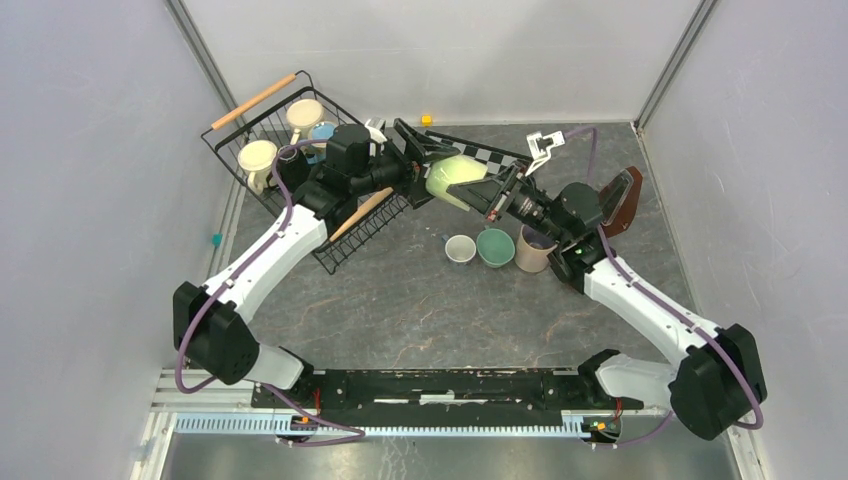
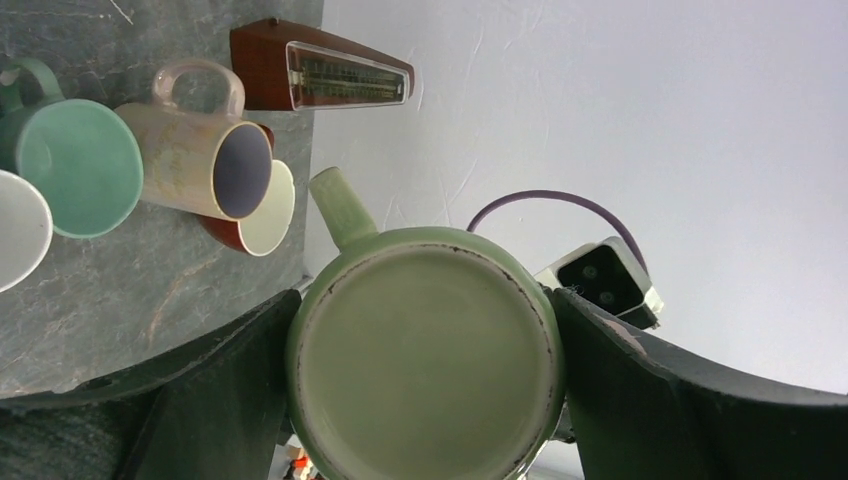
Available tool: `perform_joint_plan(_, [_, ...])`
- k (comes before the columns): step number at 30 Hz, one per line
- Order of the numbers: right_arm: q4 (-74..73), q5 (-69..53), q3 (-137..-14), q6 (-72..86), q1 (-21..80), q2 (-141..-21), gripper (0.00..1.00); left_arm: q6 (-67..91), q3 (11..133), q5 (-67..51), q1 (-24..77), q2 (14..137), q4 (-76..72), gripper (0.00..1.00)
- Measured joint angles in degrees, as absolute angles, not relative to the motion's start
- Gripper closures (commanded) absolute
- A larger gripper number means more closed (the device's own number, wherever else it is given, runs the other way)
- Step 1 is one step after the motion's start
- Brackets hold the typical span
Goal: Unload the cups from the dish rack
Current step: Place the cup at the center of the board.
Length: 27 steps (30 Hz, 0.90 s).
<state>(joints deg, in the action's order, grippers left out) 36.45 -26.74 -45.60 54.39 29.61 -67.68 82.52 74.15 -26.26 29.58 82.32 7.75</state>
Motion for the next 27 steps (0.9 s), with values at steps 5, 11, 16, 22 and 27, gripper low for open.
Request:
perform_joint_plan(5, [27.24, -26.46, -48.60, 49.28, 29.87, -65.52, 1.00, 80.47, 74.15, -25.93, 30.59, 81.45, 9.17, 0.00])
perform_joint_plan(11, [18.61, -25.43, -50.68, 44.91, 30.68, -62.04, 1.00, 79.24, 73.69, -26.33, 31.29, 80.16, 9.15, 0.00])
perform_joint_plan(16, [15.33, -25.23, -50.68, 42.85, 30.76, -59.83, 1.00, 79.46, 71.77, -28.18, 31.66, 79.83, 5.61, 0.00])
perform_joint_plan(22, [14.00, -25.19, -50.68, 41.63, 30.81, -58.85, 1.00, 79.99, 70.24, -29.74, 31.64, 79.85, 2.44, 0.00])
perform_joint_plan(27, [13.63, -24.49, -50.68, 41.21, 30.79, -57.78, 1.00, 81.56, 68.93, -31.00, 31.62, 79.85, -1.63, 0.00])
